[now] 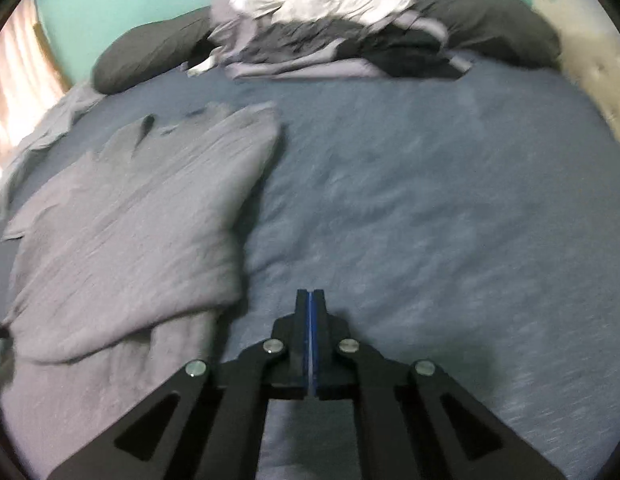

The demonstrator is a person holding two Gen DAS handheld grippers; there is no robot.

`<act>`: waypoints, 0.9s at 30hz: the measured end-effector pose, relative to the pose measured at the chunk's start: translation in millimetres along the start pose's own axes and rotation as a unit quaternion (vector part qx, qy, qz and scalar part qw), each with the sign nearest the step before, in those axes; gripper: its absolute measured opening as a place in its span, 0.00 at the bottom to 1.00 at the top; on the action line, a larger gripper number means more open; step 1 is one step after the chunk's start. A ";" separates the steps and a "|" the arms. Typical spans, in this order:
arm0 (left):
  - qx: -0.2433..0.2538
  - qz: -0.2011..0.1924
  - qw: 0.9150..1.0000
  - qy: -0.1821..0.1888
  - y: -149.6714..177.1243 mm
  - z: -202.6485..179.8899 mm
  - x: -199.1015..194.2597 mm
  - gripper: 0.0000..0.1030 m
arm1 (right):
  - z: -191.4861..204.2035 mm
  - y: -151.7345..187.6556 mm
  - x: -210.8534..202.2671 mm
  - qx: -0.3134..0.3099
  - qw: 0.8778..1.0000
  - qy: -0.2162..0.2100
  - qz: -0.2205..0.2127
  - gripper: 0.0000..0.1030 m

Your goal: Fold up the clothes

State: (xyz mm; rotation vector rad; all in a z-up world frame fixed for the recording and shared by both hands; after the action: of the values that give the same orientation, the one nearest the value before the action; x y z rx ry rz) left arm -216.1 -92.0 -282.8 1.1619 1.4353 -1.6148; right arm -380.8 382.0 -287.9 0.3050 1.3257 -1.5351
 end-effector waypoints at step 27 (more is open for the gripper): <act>0.003 -0.006 1.000 0.012 -1.4 -2.9 -0.2 0.06 | 24.7 -12.5 25.7 -0.051 0.995 0.077 -0.041 0.03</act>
State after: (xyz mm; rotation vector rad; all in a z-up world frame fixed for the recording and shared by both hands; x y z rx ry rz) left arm -216.8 -88.9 -282.1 1.1813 1.4551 -1.6200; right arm -391.8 346.0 -290.8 0.3120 1.5488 -1.5312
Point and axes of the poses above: each gripper's, at about its wrist camera, not at the fingertips, and x roughly the way its jaws point, z to its left, y to its underside, the point moved 3 cm from there along x, roughly the way its jaws point, and after that the axes turned 15 degrees about -y, right-handed, at the moved point
